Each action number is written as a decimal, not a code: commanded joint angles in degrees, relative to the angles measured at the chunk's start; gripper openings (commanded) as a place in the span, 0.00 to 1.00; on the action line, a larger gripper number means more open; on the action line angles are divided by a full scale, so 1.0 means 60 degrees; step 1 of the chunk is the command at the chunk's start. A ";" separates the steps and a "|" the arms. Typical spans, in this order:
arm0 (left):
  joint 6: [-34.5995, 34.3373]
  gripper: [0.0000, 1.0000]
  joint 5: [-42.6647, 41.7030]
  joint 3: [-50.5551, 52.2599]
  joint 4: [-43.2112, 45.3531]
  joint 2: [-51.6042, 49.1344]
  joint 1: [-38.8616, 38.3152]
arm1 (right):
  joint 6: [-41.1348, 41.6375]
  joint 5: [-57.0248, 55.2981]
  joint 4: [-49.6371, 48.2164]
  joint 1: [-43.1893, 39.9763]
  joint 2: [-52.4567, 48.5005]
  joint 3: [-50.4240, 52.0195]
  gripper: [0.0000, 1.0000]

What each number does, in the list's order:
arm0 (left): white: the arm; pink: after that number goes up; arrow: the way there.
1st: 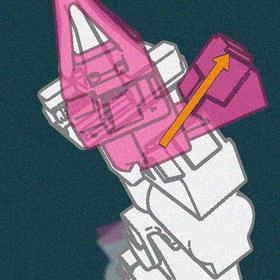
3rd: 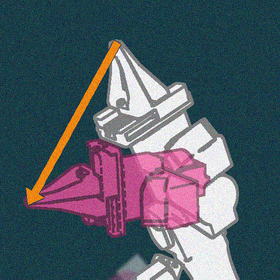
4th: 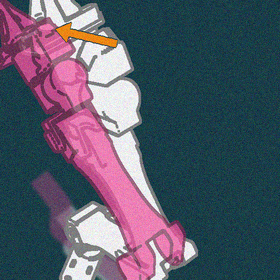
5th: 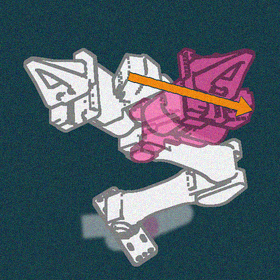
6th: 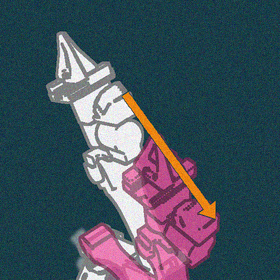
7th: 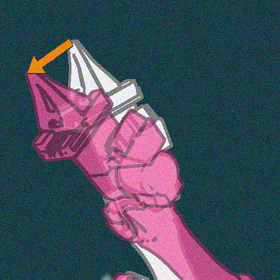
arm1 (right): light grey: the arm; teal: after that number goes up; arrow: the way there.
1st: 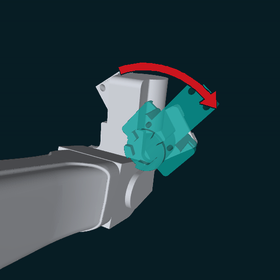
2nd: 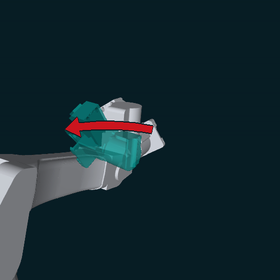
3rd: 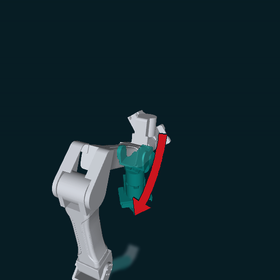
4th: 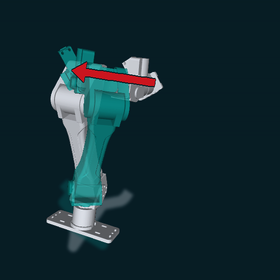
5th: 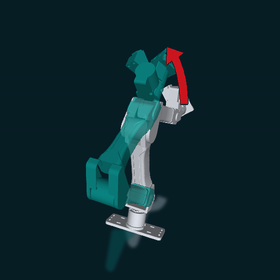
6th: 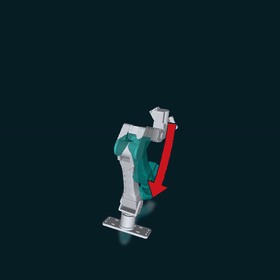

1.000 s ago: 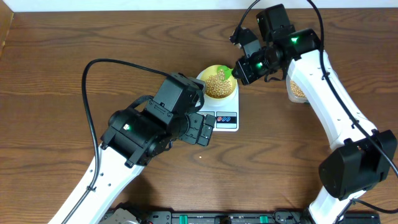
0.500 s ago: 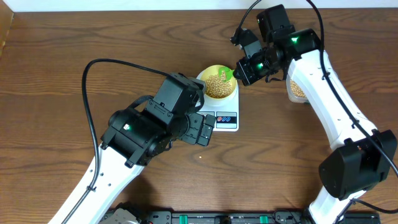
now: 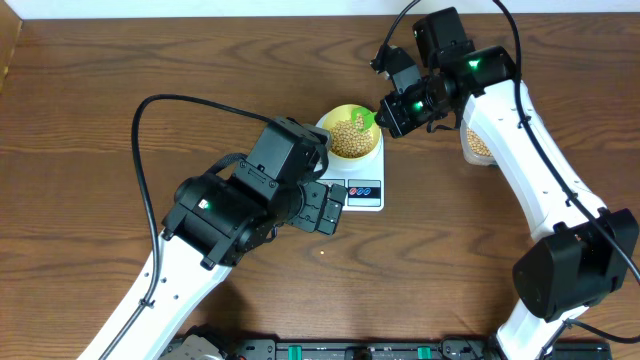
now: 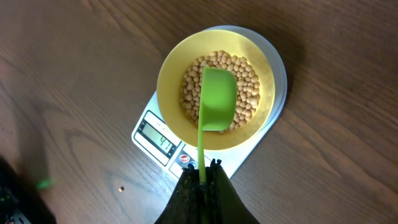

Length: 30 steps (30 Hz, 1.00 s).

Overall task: Scoop item into bowl and weigh 50g on scale
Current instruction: 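Tip the scoop with the right gripper to pour soybeans into bowl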

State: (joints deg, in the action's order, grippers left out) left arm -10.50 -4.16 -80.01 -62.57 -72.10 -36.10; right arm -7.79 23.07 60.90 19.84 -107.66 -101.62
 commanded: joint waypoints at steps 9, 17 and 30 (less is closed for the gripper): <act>0.0051 1.00 0.0029 -0.0149 0.0004 0.0120 0.0022 | -0.0113 -0.0051 0.0033 0.0164 -0.0058 -0.0244 0.01; 0.0051 1.00 0.0029 -0.0149 0.0004 0.0120 0.0022 | -0.0149 -0.0586 0.0033 0.0586 -0.0058 -0.0270 0.01; 0.0051 1.00 0.0029 -0.0149 0.0004 0.0120 0.0022 | -0.0149 -0.0590 0.0000 0.0568 -0.0058 -0.0277 0.01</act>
State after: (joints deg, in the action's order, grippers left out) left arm -10.50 -4.16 -80.01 -62.57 -72.10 -36.10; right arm -7.86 19.64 60.90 23.33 -107.66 -101.62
